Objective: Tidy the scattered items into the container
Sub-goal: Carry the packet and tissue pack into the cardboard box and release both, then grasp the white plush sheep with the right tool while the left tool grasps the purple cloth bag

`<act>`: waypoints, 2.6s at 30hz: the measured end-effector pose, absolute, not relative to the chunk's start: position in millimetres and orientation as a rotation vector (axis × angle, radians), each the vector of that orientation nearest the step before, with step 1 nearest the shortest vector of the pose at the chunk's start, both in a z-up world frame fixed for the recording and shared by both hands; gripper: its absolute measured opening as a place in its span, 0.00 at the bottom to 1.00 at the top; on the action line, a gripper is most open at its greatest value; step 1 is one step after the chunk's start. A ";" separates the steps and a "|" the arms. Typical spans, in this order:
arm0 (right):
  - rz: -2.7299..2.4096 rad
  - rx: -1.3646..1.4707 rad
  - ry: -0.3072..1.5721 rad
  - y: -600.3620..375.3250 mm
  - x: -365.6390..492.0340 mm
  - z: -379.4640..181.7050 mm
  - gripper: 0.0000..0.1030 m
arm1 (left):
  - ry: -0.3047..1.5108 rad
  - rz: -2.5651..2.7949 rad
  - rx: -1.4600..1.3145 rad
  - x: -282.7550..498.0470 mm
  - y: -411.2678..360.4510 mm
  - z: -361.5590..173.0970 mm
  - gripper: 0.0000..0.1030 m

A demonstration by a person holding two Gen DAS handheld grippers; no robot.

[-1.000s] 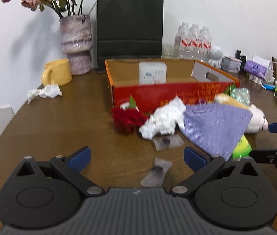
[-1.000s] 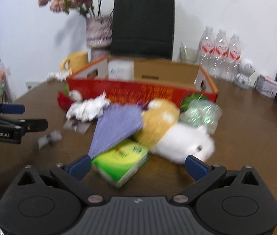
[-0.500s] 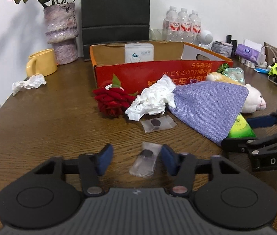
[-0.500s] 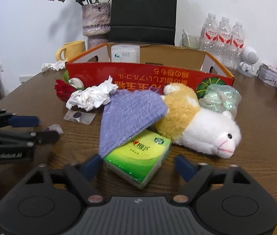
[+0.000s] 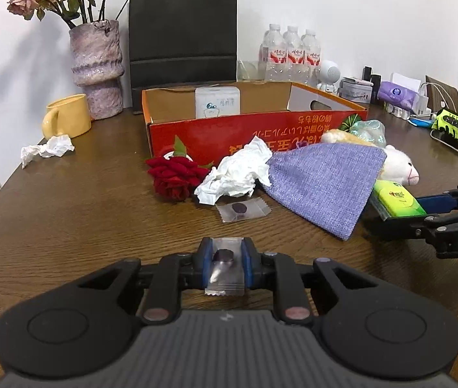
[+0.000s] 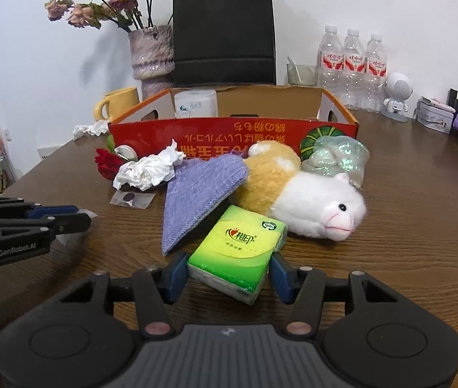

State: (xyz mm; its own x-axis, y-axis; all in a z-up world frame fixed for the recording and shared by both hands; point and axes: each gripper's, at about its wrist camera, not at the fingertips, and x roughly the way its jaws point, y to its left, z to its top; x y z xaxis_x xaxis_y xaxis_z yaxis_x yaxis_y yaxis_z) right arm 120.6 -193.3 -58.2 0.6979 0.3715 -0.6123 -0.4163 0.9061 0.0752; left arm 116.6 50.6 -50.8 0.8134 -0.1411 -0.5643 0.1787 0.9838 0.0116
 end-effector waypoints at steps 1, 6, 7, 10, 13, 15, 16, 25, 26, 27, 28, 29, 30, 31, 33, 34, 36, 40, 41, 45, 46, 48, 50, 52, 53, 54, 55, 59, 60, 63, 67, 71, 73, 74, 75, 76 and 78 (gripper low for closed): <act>0.439 -0.069 0.664 -194.3 119.4 -57.5 0.52 | 0.594 -0.170 0.064 116.0 50.1 -49.7 0.19; 0.442 -0.047 0.646 -202.3 113.6 -52.9 0.52 | 0.569 -0.170 0.058 110.4 47.4 -41.3 0.19; 0.445 -0.042 0.639 -203.7 111.4 -51.1 0.52 | 0.559 -0.170 0.053 109.1 47.3 -37.7 0.19; 0.455 -0.039 0.610 -208.5 106.7 -41.5 0.52 | 0.511 -0.168 0.031 106.4 48.5 -22.1 0.19; 0.466 -0.043 0.554 -213.0 107.2 -24.4 0.52 | 0.454 -0.166 -0.004 110.3 50.8 -2.6 0.19; 0.470 -0.048 0.510 -215.0 112.2 -10.6 0.52 | 0.414 -0.165 -0.022 117.8 51.1 11.7 0.19; 0.472 -0.048 0.490 -216.0 116.0 -4.0 0.52 | 0.393 -0.159 -0.029 122.7 50.6 18.7 0.19; 0.471 -0.024 0.381 -205.7 195.3 36.2 0.52 | 0.322 -0.129 -0.118 204.8 46.6 50.5 0.19; 0.464 -0.017 0.368 -202.9 206.6 37.4 0.52 | 0.324 -0.124 -0.127 215.0 47.5 50.3 0.19; 0.456 -0.014 0.359 -200.0 216.8 38.1 0.52 | 0.329 -0.118 -0.136 226.2 48.1 49.1 0.19; 0.453 -0.011 0.355 -197.7 228.0 38.3 0.52 | 0.335 -0.108 -0.144 238.3 49.5 47.0 0.19; 0.456 -0.010 0.357 -194.4 239.8 38.0 0.52 | 0.340 -0.099 -0.150 248.6 51.7 44.2 0.19; 0.460 -0.003 0.362 -191.5 251.5 36.7 0.52 | 0.349 -0.090 -0.157 258.7 54.3 40.9 0.19; 0.462 0.003 0.367 -188.8 261.7 34.8 0.52 | 0.361 -0.082 -0.166 269.2 57.0 37.2 0.19; 0.464 0.005 0.387 -182.3 282.4 28.9 0.52 | 0.385 -0.068 -0.175 285.3 61.8 28.8 0.19; 0.462 0.009 0.399 -179.3 290.7 24.6 0.52 | 0.403 -0.063 -0.170 293.9 63.7 23.8 0.19; 0.464 -0.004 0.431 -172.9 306.4 14.2 0.52 | 0.429 -0.058 -0.158 304.3 66.0 16.4 0.19; 0.464 -0.063 0.488 -161.1 329.3 -4.3 0.52 | 0.443 -0.047 -0.137 320.6 72.3 10.1 0.19; 0.460 -0.077 0.503 -158.7 334.5 -8.0 0.52 | 0.443 -0.046 -0.128 324.0 72.9 9.4 0.19; 0.443 -0.089 0.569 -156.0 355.3 -22.4 0.52 | 0.468 -0.049 -0.121 338.3 76.0 3.8 0.19; 0.447 -0.085 0.578 -156.1 357.5 -24.0 0.52 | 0.475 -0.049 -0.121 341.0 76.5 1.7 0.19; 0.452 -0.088 0.582 -156.5 360.9 -25.1 0.52 | 0.486 -0.050 -0.119 344.8 76.4 -1.3 0.20; 0.462 -0.095 0.581 -156.1 361.4 -24.7 0.55 | 0.492 -0.048 -0.134 346.6 76.7 -3.1 0.34; 0.473 -0.110 0.585 -154.4 361.4 -24.2 0.82 | 0.486 -0.019 -0.144 345.2 76.8 -3.2 0.81; 0.474 -0.117 0.586 -153.6 360.8 -23.1 0.98 | 0.473 -0.019 -0.148 343.5 77.2 -2.1 0.89; 0.469 -0.123 0.580 -153.4 359.8 -22.3 1.00 | 0.466 -0.021 -0.155 342.4 77.1 -0.2 0.98; 0.463 -0.130 0.572 -152.8 358.0 -21.2 1.00 | 0.464 -0.025 -0.161 341.2 76.6 1.9 1.00; 0.449 -0.151 0.597 -149.8 358.4 -19.5 1.00 | 0.466 -0.056 -0.160 338.6 69.0 5.6 1.00; 0.447 -0.152 0.604 -149.6 358.7 -19.4 1.00 | 0.470 -0.057 -0.153 338.5 66.4 5.6 1.00; 0.440 -0.151 0.604 -151.0 358.5 -18.6 1.00 | 0.473 -0.065 -0.125 336.8 58.6 5.7 1.00; 0.433 -0.155 0.603 -152.3 358.1 -17.1 1.00 | 0.462 -0.071 -0.102 333.3 53.6 6.9 1.00; 0.426 -0.156 0.601 -154.0 357.9 -15.5 1.00 | 0.459 -0.074 -0.095 330.6 51.4 8.0 1.00; 0.424 -0.154 0.596 -155.9 357.0 -13.1 1.00 | 0.455 -0.078 -0.092 328.9 50.8 8.5 1.00; 0.423 -0.150 0.591 -157.3 356.4 -11.3 1.00 | 0.453 -0.078 -0.091 327.7 50.6 9.3 1.00; 0.417 -0.138 0.581 -160.2 355.5 -8.5 1.00 | 0.451 -0.078 -0.089 326.3 50.3 10.3 1.00; 0.409 -0.122 0.571 -163.4 354.5 -5.6 1.00 | 0.447 -0.078 -0.088 324.0 49.9 11.9 1.00; 0.398 -0.087 0.555 -172.3 351.8 2.2 1.00 | 0.433 -0.081 -0.084 316.5 48.6 16.4 1.00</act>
